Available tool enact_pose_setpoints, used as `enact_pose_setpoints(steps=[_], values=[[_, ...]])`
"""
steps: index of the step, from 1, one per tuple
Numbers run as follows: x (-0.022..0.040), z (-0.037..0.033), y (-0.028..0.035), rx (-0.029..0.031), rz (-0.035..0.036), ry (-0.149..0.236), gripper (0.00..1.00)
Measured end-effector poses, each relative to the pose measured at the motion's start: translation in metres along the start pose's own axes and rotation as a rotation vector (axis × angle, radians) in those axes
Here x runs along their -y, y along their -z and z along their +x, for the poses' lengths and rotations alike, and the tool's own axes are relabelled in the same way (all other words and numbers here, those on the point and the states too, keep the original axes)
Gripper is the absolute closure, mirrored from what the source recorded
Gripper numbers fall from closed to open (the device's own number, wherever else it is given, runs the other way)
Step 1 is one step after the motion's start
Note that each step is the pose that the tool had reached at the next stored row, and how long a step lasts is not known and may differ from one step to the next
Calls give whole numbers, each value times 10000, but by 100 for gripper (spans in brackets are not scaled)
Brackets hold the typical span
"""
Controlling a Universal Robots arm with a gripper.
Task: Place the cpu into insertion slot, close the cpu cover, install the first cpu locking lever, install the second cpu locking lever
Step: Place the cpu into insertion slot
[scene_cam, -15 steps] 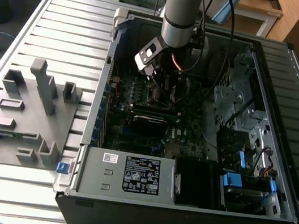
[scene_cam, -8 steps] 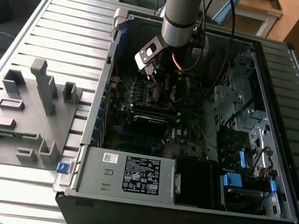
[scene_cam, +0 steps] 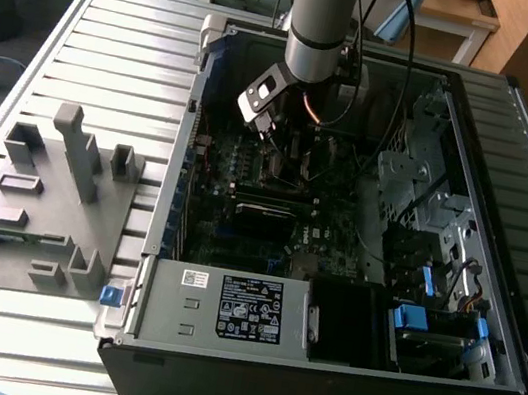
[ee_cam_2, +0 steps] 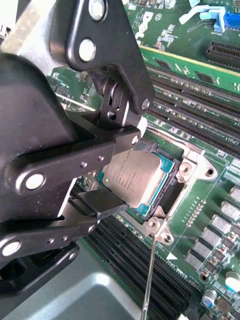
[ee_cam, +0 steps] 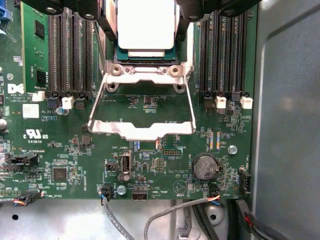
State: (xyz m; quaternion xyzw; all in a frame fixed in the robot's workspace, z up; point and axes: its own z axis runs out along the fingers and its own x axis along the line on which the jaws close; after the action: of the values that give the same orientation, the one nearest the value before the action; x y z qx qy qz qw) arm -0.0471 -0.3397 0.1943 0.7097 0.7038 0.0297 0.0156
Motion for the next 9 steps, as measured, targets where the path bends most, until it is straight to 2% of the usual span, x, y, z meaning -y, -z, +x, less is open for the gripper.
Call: enact_pose_setpoints(steps=[9], values=[[0, 0, -1, 7, -2, -108, 46]])
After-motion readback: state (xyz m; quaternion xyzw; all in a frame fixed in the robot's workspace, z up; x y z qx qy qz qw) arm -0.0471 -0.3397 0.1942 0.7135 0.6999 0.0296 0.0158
